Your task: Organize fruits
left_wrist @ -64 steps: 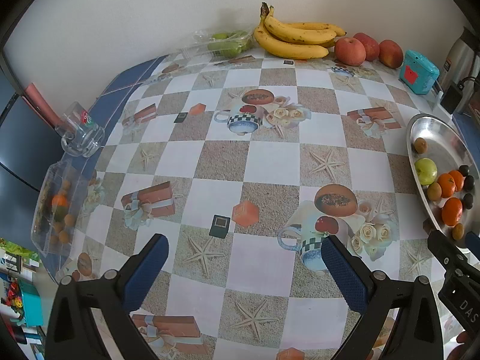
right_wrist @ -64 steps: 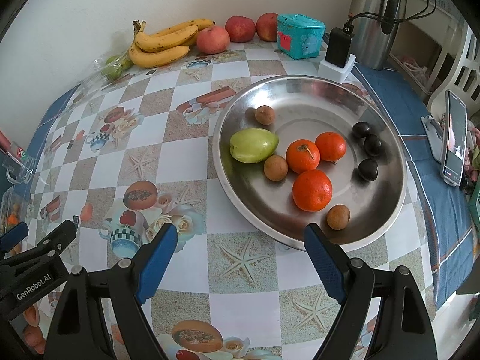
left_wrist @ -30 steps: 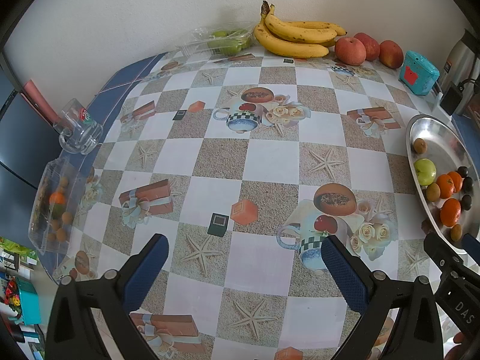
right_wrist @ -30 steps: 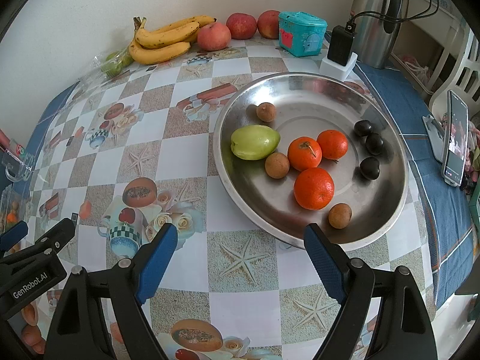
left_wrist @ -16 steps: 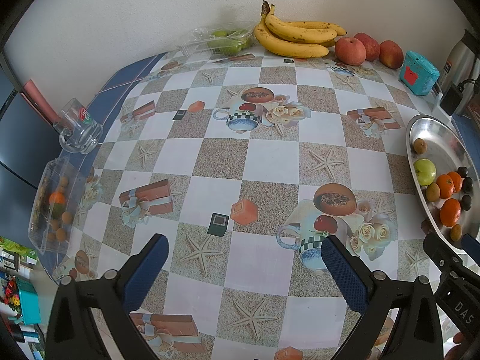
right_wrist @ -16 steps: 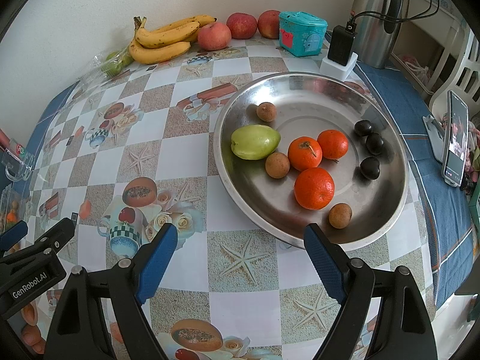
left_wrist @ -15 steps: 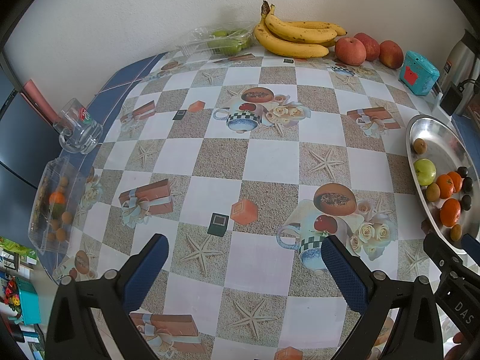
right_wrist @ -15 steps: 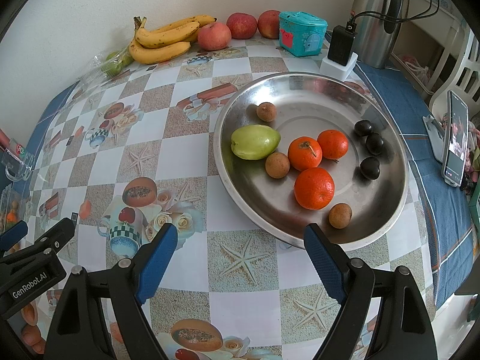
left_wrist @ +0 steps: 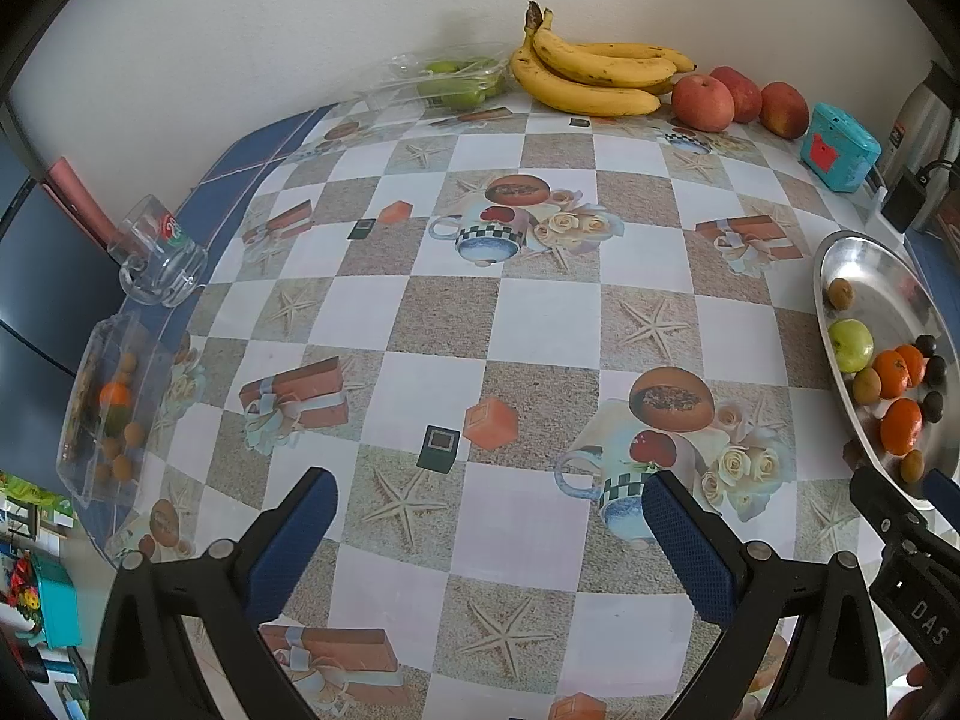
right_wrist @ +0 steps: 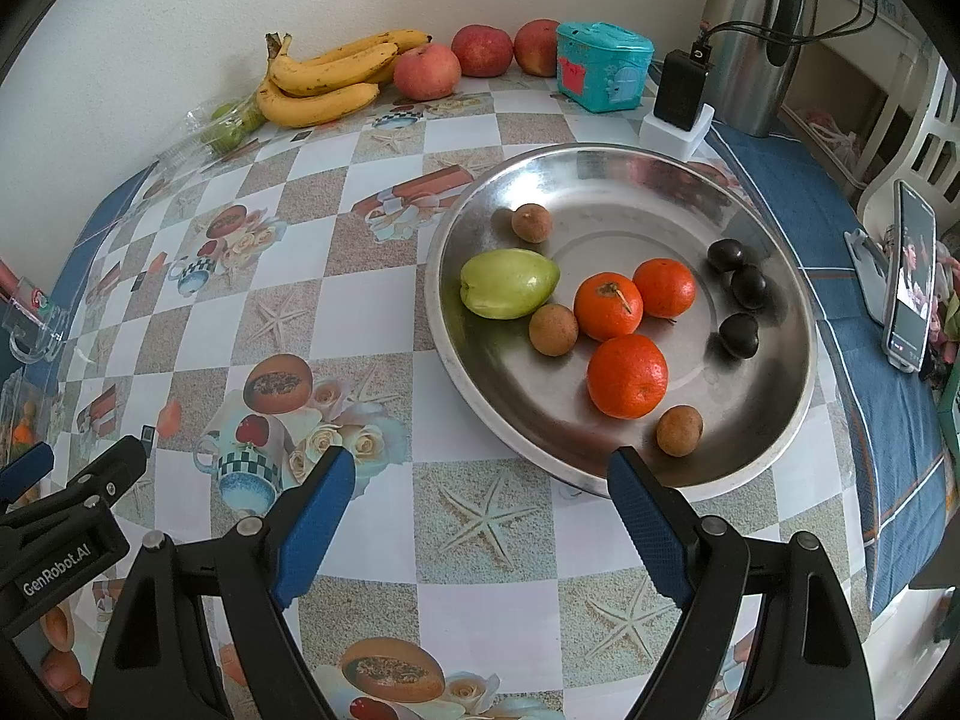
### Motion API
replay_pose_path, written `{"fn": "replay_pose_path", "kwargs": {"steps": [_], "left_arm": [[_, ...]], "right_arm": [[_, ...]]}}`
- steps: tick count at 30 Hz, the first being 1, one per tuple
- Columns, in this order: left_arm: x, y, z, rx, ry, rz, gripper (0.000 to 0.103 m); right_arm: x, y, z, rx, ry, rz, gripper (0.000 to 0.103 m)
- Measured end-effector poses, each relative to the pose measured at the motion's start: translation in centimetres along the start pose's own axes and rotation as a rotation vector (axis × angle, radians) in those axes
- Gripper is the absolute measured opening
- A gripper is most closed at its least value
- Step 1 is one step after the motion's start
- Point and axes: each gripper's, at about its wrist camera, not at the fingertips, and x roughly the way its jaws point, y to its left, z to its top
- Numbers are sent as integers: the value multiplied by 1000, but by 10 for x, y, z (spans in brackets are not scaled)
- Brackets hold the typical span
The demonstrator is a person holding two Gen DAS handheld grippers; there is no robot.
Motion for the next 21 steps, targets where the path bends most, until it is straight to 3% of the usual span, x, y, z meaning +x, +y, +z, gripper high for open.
{"fn": "replay_pose_path", "kwargs": {"steps": [21], "left_arm": [[-2,3,0,-19,-5,-8,103]], "right_arm": [[2,-5,0,9,7,-10,87]]}}
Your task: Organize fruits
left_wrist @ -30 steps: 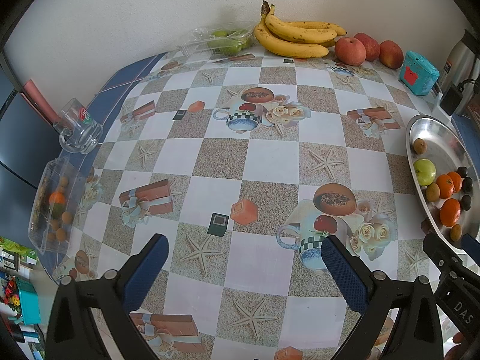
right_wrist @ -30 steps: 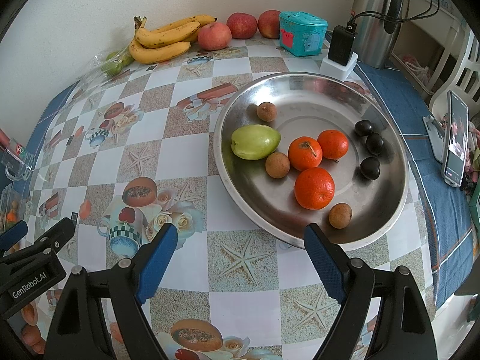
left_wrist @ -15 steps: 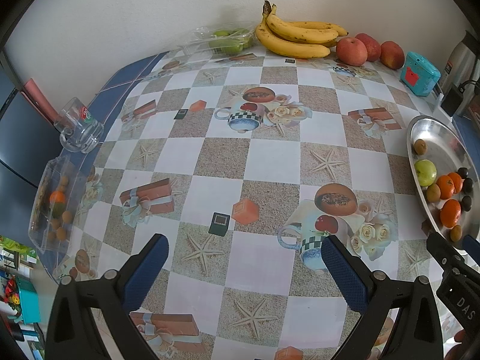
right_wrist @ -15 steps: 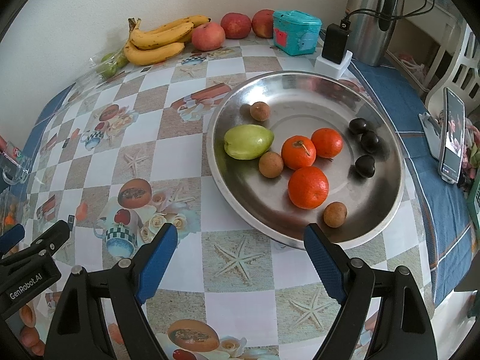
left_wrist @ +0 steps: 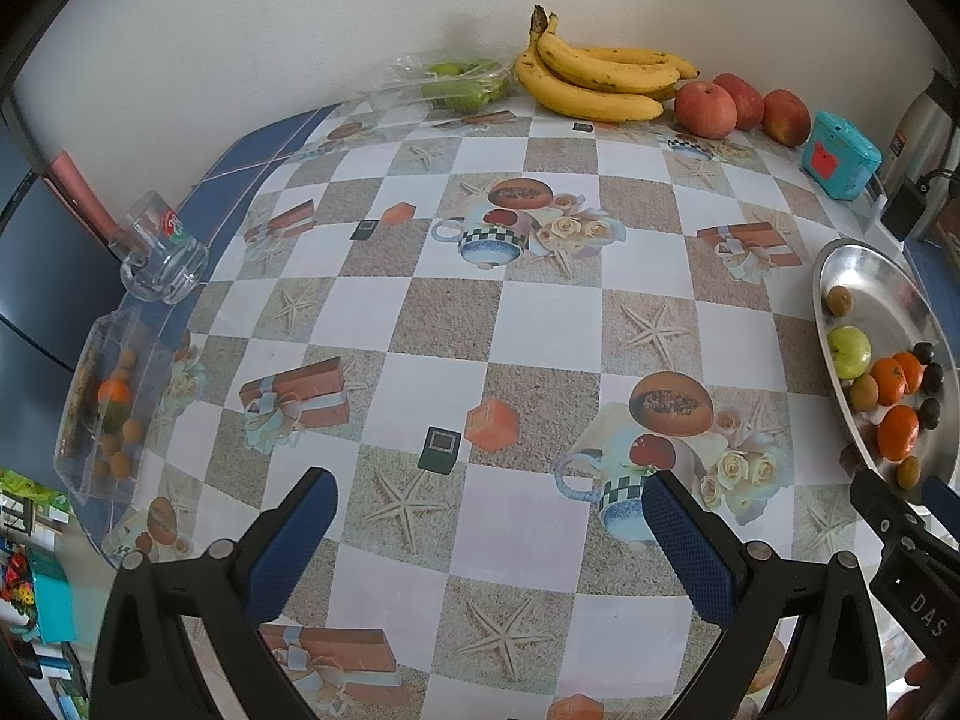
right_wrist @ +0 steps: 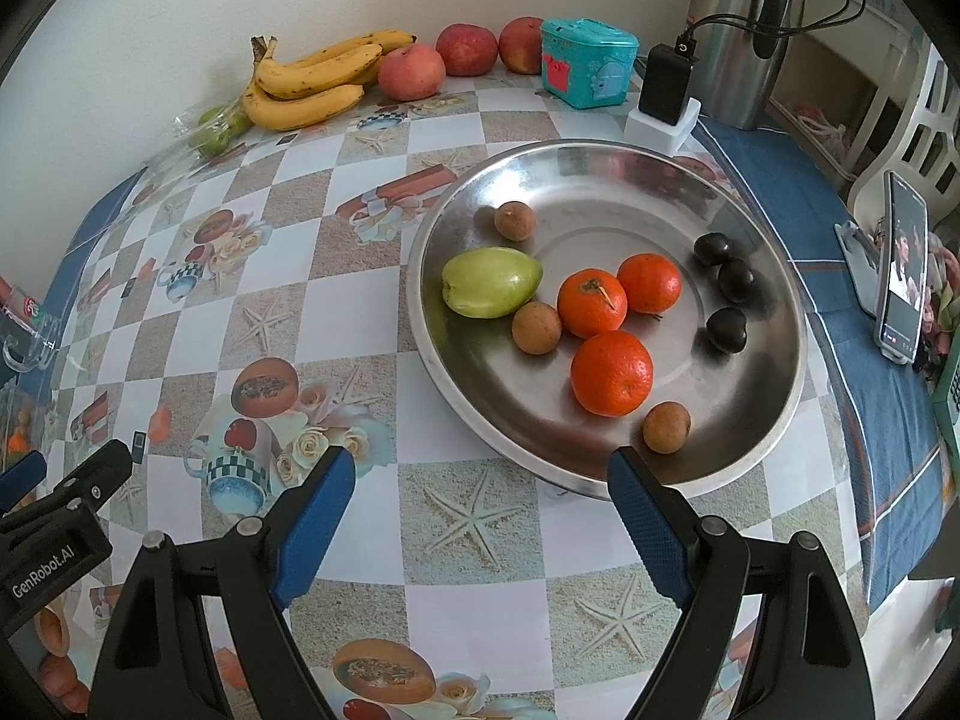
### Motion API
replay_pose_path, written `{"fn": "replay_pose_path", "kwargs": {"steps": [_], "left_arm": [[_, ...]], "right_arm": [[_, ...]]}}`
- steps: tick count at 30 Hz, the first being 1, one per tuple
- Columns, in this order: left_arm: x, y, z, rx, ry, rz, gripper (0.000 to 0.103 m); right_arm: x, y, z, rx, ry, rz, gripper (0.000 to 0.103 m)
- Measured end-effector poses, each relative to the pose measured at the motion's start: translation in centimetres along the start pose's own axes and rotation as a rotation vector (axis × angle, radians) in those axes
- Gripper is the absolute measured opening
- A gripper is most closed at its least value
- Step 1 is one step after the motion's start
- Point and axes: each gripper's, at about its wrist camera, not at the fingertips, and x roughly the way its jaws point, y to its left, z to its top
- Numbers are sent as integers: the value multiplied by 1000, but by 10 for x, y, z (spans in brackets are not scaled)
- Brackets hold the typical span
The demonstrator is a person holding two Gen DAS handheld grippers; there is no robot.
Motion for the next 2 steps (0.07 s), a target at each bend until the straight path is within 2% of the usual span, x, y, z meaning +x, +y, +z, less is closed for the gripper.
{"fn": "replay_pose_path", "kwargs": {"steps": [2], "left_arm": [[0,0,0,-1,1,1,103]], "right_arm": [[0,-1,0,0,0,0,87]]}}
